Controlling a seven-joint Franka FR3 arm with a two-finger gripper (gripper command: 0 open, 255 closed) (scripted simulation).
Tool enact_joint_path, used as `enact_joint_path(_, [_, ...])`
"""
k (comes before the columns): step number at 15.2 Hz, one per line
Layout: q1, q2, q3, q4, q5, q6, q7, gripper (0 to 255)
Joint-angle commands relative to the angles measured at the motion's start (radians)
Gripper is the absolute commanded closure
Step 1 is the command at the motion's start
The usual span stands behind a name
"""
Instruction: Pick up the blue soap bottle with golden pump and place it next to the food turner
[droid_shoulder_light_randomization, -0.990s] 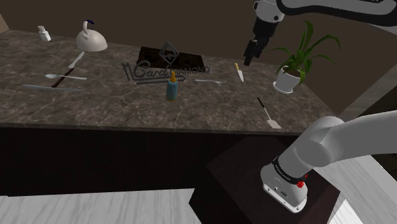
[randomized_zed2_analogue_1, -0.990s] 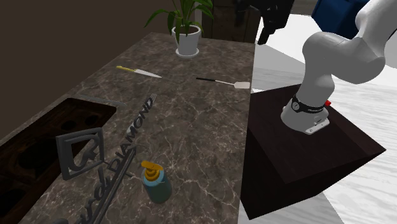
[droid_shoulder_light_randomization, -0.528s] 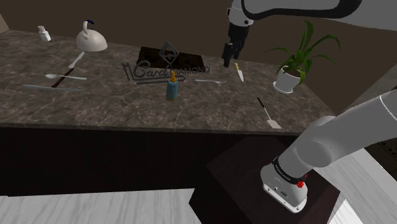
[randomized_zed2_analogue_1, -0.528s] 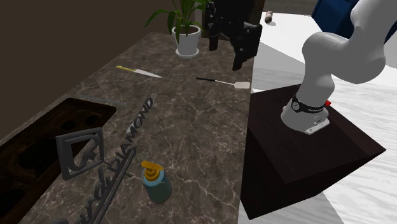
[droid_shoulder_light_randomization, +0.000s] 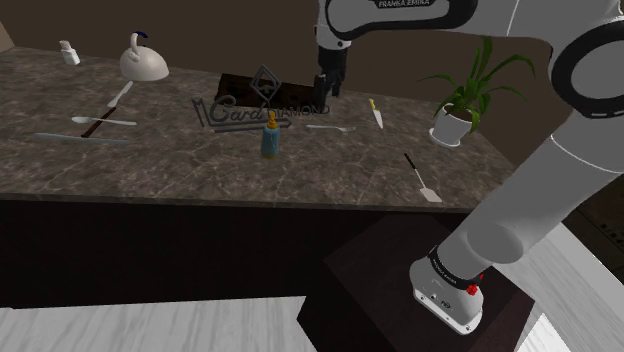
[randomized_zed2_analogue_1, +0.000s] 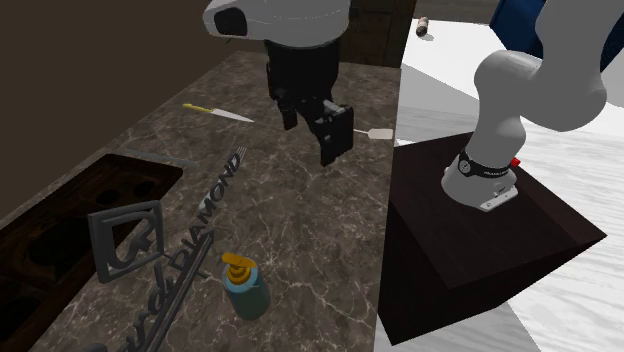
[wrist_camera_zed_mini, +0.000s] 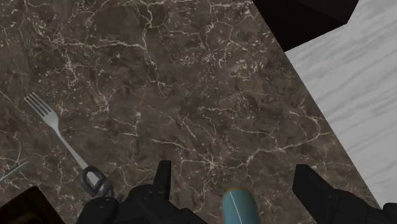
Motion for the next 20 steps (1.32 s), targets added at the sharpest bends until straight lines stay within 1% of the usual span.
enact_joint_path(1, [0.008, 0.081, 0.008, 0.067, -0.01, 0.0, -0.003, 0])
enact_joint_path(6, [0.04, 0.293, 0.025, 0.27, -0.04, -0.031, -0.007, 0])
enact_joint_path(11, [0.087, 0.526, 0.034, 0.533, -0.072, -0.099, -0.021, 0])
enact_joint_path(14, [0.125, 0.69, 0.033, 0.745, -0.091, -0.168, -0.039, 0])
enact_joint_path(15, [0.14, 0.754, 0.032, 0.835, -0.097, -0.2, -0.047, 0])
enact_joint_path(17, [0.177, 0.907, 0.025, 1.066, -0.109, -0.289, -0.071, 0])
enact_joint_path(20, [0.164, 0.869, 0.027, 0.958, -0.106, -0.221, -0.063, 0])
